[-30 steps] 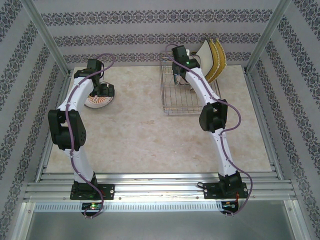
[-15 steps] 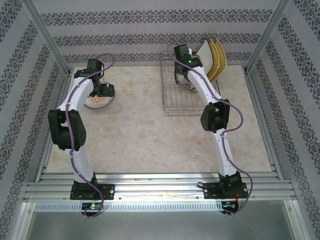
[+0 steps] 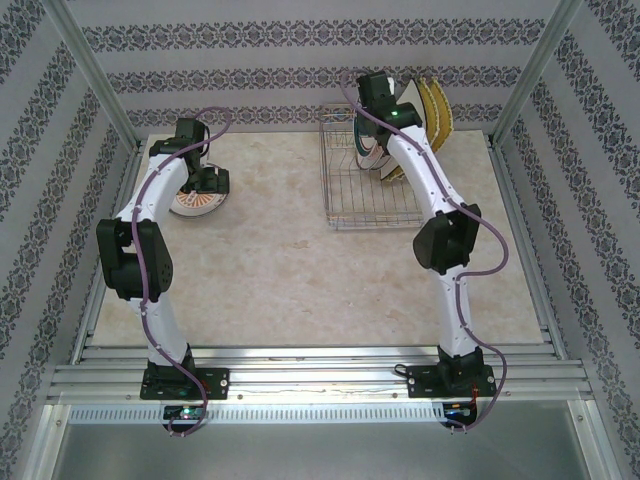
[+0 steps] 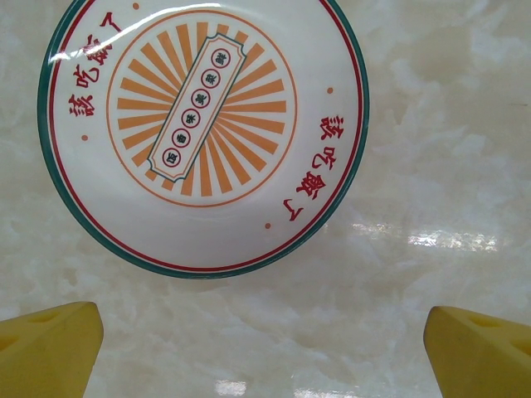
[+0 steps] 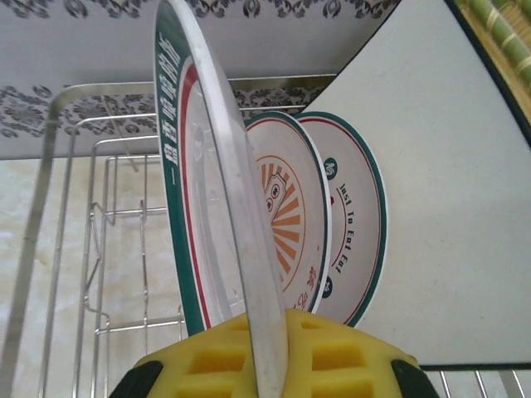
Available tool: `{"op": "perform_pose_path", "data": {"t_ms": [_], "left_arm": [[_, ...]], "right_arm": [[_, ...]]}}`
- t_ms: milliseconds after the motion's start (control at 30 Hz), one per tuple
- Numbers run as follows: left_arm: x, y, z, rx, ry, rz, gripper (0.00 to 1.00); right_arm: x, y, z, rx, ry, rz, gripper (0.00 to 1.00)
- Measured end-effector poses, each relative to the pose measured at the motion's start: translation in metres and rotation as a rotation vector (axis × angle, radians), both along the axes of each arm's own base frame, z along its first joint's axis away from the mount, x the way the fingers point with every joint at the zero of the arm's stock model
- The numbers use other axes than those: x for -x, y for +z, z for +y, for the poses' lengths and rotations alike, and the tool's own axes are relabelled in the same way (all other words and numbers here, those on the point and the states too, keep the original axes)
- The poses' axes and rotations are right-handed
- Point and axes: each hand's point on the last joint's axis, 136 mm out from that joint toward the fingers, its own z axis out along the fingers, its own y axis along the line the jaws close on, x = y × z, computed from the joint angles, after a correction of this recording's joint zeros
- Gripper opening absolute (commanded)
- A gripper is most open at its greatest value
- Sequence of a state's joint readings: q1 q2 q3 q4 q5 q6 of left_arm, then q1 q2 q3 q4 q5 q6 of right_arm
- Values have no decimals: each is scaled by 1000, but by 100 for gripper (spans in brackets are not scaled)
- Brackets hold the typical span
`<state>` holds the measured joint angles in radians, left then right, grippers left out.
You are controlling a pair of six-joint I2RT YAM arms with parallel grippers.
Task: Unload the plates from the dish rack
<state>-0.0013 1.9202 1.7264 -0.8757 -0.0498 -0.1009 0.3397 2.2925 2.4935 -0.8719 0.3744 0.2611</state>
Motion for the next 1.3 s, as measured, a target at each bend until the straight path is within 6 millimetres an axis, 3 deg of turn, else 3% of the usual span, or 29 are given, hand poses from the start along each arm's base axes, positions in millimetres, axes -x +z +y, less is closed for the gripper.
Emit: {"op": "perform_pose_path", "data": {"t_ms": [400,533,833,1067,1300], "left_arm": [[0,0,-10,-1,-21,0,100],[0,0,-11,-3,-24,0,100],[0,0,-12,-4,-25,0,100],[0,1,-17,-3,-36,-2,100],[0,2,-17,-3,-38,-5,100]], "right_arm": [[43,45,0,-25,57,-43,0],[64,51,4,-97,103,-48,0],[107,29,6,-356,186,-17,0],[117,5,17,-651,253,-3,0],[125,-13,44,-879,343,33,0]]}}
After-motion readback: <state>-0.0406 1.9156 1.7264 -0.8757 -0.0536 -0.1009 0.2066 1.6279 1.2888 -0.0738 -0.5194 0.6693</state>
